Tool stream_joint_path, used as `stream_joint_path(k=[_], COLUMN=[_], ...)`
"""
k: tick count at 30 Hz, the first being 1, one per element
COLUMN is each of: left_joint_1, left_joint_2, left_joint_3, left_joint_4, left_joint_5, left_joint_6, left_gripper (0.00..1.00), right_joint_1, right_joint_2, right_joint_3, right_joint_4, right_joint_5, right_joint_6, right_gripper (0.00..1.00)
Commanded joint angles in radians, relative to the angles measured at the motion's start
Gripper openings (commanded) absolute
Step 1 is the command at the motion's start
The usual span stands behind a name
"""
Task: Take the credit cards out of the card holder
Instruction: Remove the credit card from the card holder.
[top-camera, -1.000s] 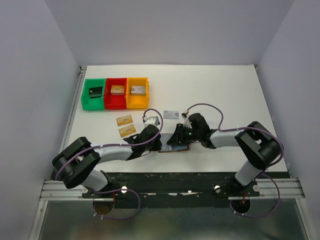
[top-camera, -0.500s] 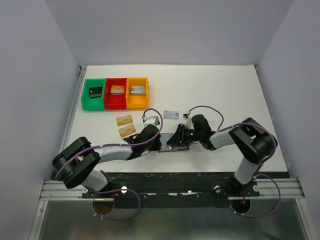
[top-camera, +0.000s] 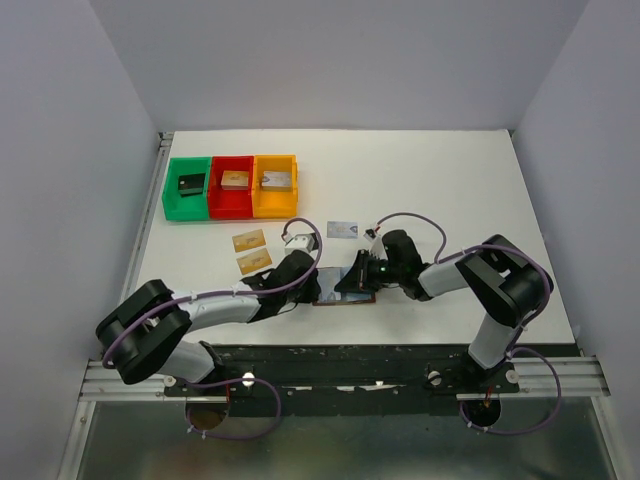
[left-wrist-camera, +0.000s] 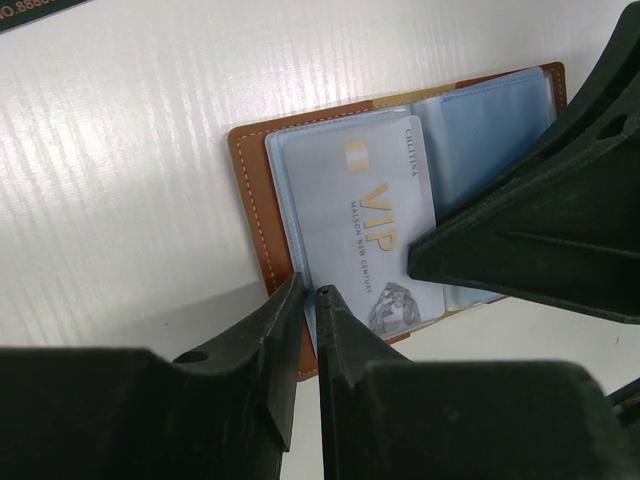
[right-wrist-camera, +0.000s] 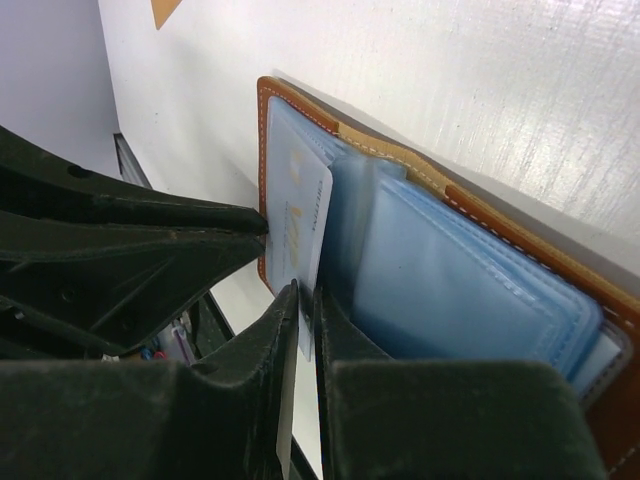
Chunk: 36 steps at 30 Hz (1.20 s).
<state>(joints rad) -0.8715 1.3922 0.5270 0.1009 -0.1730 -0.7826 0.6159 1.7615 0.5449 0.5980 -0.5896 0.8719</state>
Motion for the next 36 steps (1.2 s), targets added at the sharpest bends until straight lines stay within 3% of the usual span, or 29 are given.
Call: stream_joint_path(k=[1,10,15,19,36], left_joint_1=[0.0,0.0,0.0,0.0,0.0], left_joint_2=[-0.045,-0.03,0.02,0.045,0.079], left_joint_3=[-0.025,-0.024,-0.012,-0.013,-0.036], left_joint_4=[-0.041,-0.035,-0.036,-0.026,0.054], left_joint_5=[-0.052,-0.056,-0.045,-0.036,0.023], left_joint_6=[-0.004,-0.006,-0.009,-0.017,-0.027], left_gripper=[0.27,0.25,0.2,0.17,0.09], right_joint_1=[0.005,0.005,0.005,0.005,0.005], right_joint_2=[-0.017,-0.02,-0.013,-0.005,0.059], right_joint_3=[-0.007,-0.007,-0.005,-0.01,0.009], right_joint_4=[-0.004,-0.007,0.031,0.068,0.129], right_joint_5=[-0.013,-0.019,-0.044,-0.053,-0.075], right_joint_6=[-0.017,-0.022,0.001,0.027,0.076], right_gripper=[0.18,0.18,0.34,0.4,0.41])
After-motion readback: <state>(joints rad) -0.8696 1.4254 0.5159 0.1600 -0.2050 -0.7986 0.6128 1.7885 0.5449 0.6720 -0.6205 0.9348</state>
